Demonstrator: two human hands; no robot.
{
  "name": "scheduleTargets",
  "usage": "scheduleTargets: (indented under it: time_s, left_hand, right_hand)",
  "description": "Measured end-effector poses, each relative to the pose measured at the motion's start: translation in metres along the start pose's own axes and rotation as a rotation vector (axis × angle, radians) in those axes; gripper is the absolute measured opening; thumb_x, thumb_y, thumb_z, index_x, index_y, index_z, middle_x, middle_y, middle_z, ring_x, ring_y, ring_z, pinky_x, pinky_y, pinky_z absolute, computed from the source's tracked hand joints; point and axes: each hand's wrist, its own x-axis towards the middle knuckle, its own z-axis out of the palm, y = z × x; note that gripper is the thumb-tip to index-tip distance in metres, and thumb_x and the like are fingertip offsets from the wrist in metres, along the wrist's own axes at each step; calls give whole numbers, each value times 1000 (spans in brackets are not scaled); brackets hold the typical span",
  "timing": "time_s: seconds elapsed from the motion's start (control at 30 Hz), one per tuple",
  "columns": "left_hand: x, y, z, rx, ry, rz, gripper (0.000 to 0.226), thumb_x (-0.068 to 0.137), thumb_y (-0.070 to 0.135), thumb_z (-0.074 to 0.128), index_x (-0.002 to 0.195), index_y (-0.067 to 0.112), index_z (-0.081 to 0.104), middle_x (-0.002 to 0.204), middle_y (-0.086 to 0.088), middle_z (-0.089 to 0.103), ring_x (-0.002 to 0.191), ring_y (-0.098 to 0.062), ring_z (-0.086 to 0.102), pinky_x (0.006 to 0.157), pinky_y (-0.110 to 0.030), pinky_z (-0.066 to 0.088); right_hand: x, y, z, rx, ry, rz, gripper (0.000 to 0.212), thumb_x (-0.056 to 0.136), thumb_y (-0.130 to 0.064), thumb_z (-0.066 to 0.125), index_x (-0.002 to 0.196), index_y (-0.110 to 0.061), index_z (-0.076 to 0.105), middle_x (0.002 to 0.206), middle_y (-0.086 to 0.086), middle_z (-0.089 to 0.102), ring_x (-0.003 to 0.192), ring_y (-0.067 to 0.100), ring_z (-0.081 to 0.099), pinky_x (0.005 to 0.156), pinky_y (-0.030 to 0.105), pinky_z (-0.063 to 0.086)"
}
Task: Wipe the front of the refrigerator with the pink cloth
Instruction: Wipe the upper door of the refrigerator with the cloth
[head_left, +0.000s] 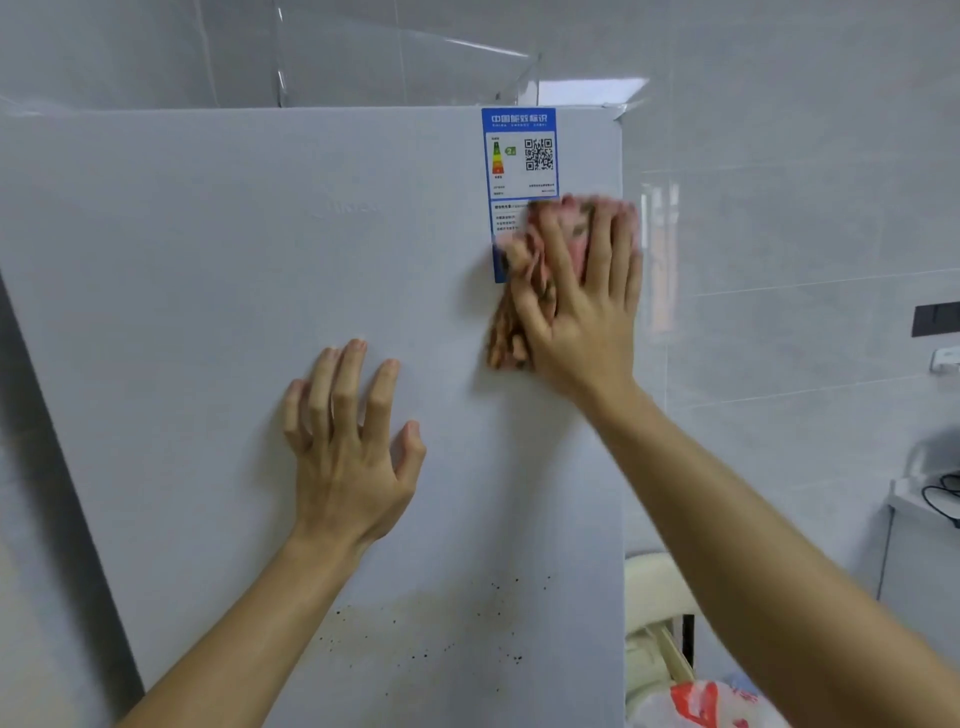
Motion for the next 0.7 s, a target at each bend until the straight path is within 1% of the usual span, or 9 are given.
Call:
scheduleTargets:
  time_s: [0.07, 0.17, 0.23, 0.3, 0.37, 0.43, 0.53, 0.6, 0.7]
  left_hand:
    - [0, -1, -2, -4, -8, 3, 58, 96, 33, 57, 149, 10, 52, 161, -18, 39, 151, -38, 32, 122, -60, 23]
    - [0, -2, -3, -6, -14, 10, 59, 96, 33, 56, 150, 11, 53, 162, -17, 38, 151, -38, 32, 122, -58, 23]
    - [0, -2, -3, -7, -14, 10, 59, 96, 32, 57, 150, 11, 52, 162, -17, 38, 152, -38, 32, 123, -58, 22]
    - [-1, -1, -3, -9, -13, 4, 59, 96, 31, 57, 151, 11, 51, 163, -17, 37, 152, -38, 31, 123, -58, 22]
    - [-2, 0, -4, -10, -15, 4, 59, 97, 31, 55, 152, 10, 50, 164, -17, 36, 153, -37, 30, 124, -59, 22]
    - [-3, 0, -6, -16, -26, 3, 60, 97, 31, 55, 154, 10, 49, 165, -17, 35, 154, -37, 29, 125, -58, 21]
    - [-1, -3, -12, -55, -62, 0, 60, 96, 29, 55, 154, 13, 48, 167, -14, 33, 155, -35, 28, 127, -54, 18]
    - [1, -7, -17, -82, -78, 7, 61, 96, 26, 54, 154, 14, 47, 167, -13, 32, 156, -33, 27, 128, -51, 15]
    - [-1, -15, -22, -87, -66, -6, 62, 95, 24, 53, 156, 11, 45, 167, -15, 31, 157, -33, 22, 129, -49, 12]
  right_hand:
    - [19, 2, 2, 30, -31, 62, 62, 106, -54, 45, 162, -28, 39, 172, 23, 18, 161, 40, 13, 130, 55, 15]
    - [-9, 12, 0, 51, -10, 54, 62, 109, -48, 45, 163, -17, 37, 171, 26, 19, 160, 42, 14, 129, 56, 21]
    - [-55, 15, -9, 119, -43, 119, 64, 110, -44, 43, 166, -17, 29, 174, 18, 14, 162, 36, 11, 128, 53, 26]
    - [-124, 14, -21, 166, -114, 208, 66, 110, -46, 37, 168, -23, 16, 176, 6, 5, 162, 32, 10, 126, 51, 31]
    - [-195, 15, -28, 173, -207, 269, 69, 111, -53, 30, 169, -25, 5, 176, 7, 0, 163, 28, 9, 124, 54, 31]
    - [-236, 23, -28, 182, -317, 350, 78, 108, -64, 23, 169, -21, -1, 176, 12, -2, 163, 20, -1, 126, 54, 26]
    - [-225, 27, -23, 152, -346, 381, 84, 107, -67, 18, 167, -10, 2, 176, 14, -1, 163, 17, -7, 130, 45, 17]
    - [-190, 21, -18, 143, -270, 344, 82, 108, -64, 20, 167, -8, 8, 175, 18, 6, 163, 22, -1, 130, 39, 16]
    - [-112, 9, -5, 55, -101, 242, 75, 109, -53, 35, 166, -7, 20, 172, 25, 15, 161, 37, 14, 129, 45, 22]
